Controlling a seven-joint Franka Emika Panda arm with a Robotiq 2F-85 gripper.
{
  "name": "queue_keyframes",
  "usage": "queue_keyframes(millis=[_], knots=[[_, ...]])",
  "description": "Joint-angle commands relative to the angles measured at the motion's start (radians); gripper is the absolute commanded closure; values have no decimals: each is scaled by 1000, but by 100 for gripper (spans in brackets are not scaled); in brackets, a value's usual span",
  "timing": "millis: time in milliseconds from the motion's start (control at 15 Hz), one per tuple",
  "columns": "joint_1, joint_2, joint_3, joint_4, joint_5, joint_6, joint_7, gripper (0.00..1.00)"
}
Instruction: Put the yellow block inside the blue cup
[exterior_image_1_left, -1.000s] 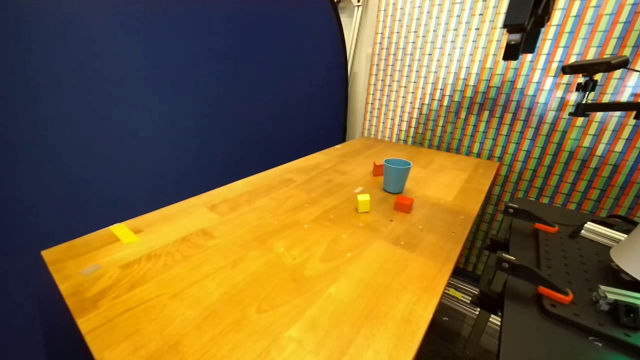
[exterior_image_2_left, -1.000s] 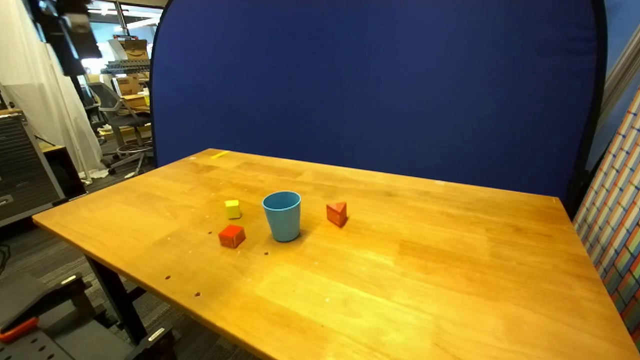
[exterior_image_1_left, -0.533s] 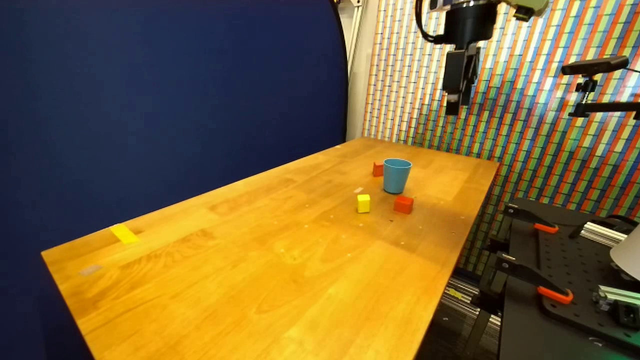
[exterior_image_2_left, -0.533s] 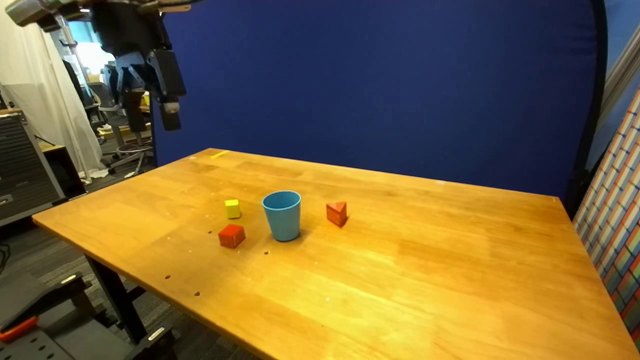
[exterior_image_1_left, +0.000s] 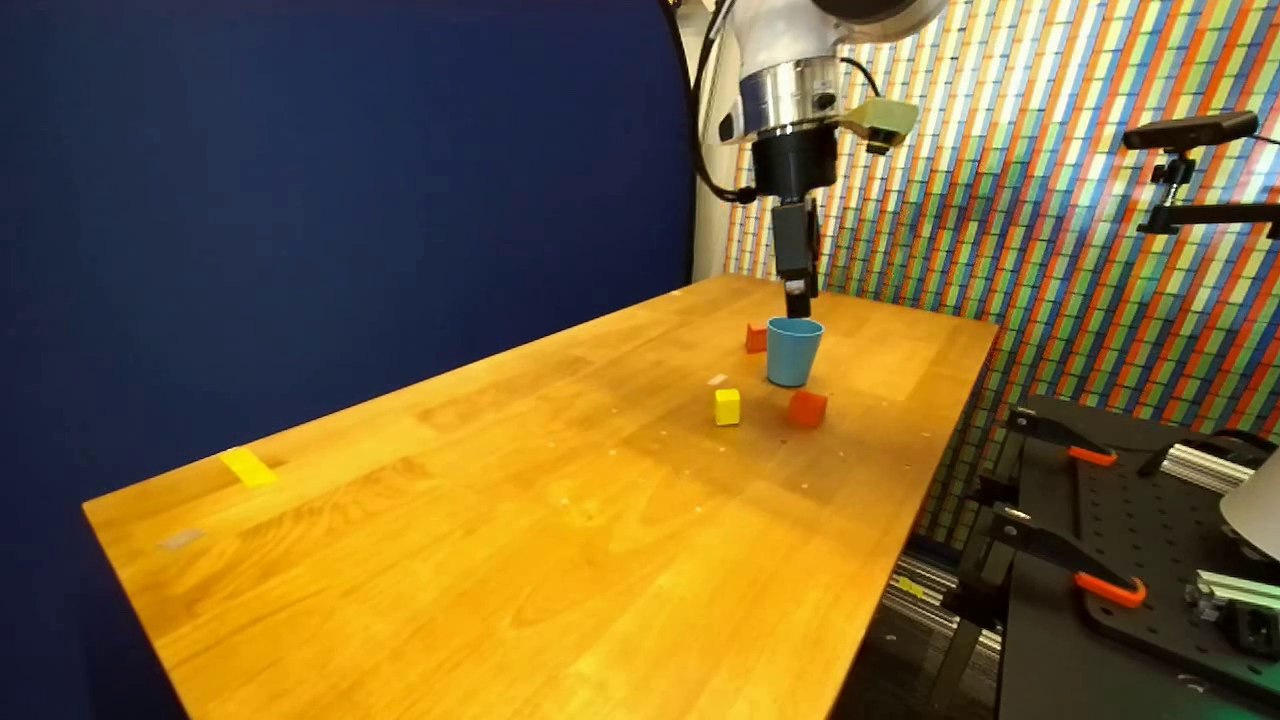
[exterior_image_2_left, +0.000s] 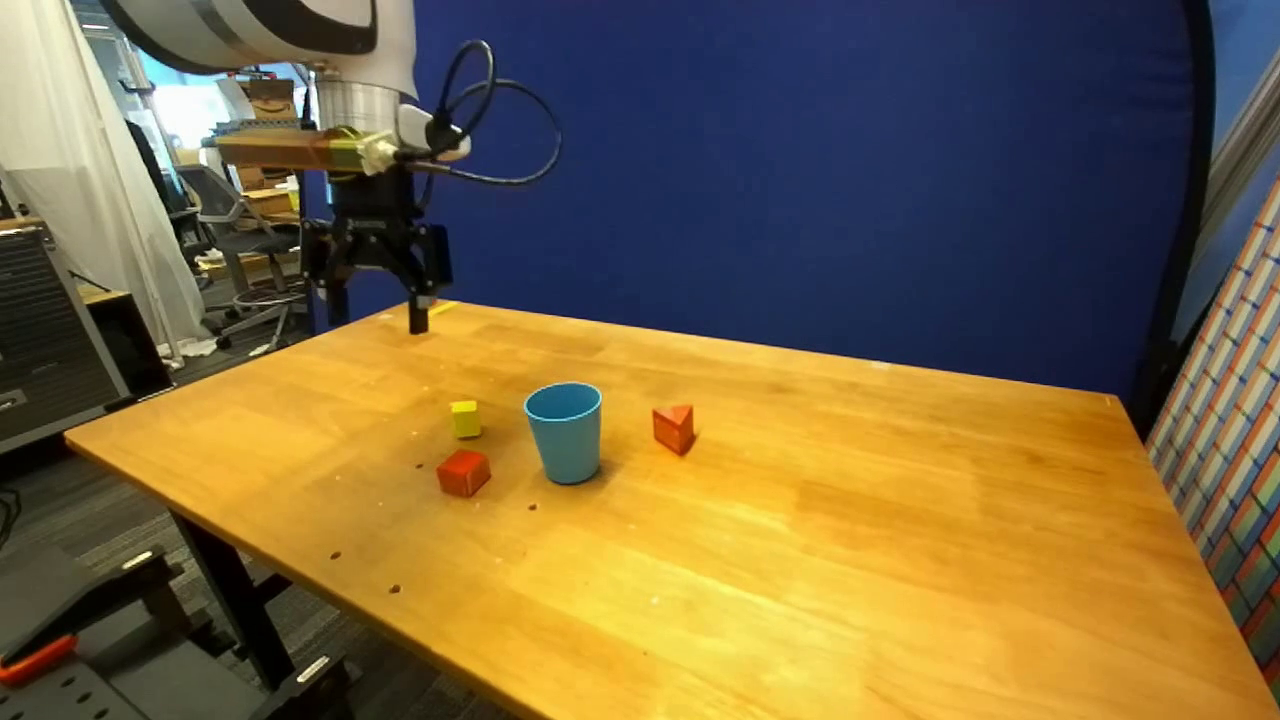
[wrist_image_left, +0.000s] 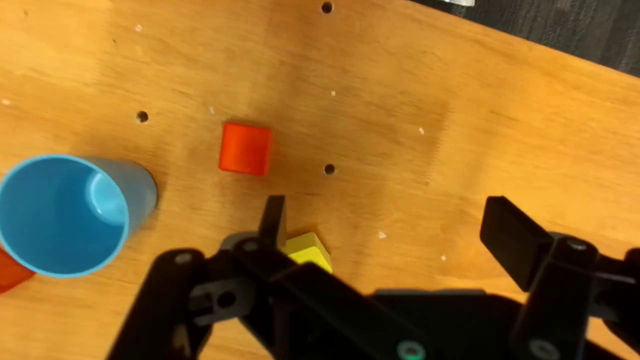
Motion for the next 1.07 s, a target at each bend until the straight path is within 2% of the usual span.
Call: queue_keyframes(millis=[0,267,533,867,1000], knots=[[9,259,4,229,18,-47,8,0],[26,460,-12,408,-9,-57,112,0],[38,562,-44,510,-17,-81,214,0],[25,492,-114,415,0,-87,384,0],[13,477,-112,389,31,-104,405,0]])
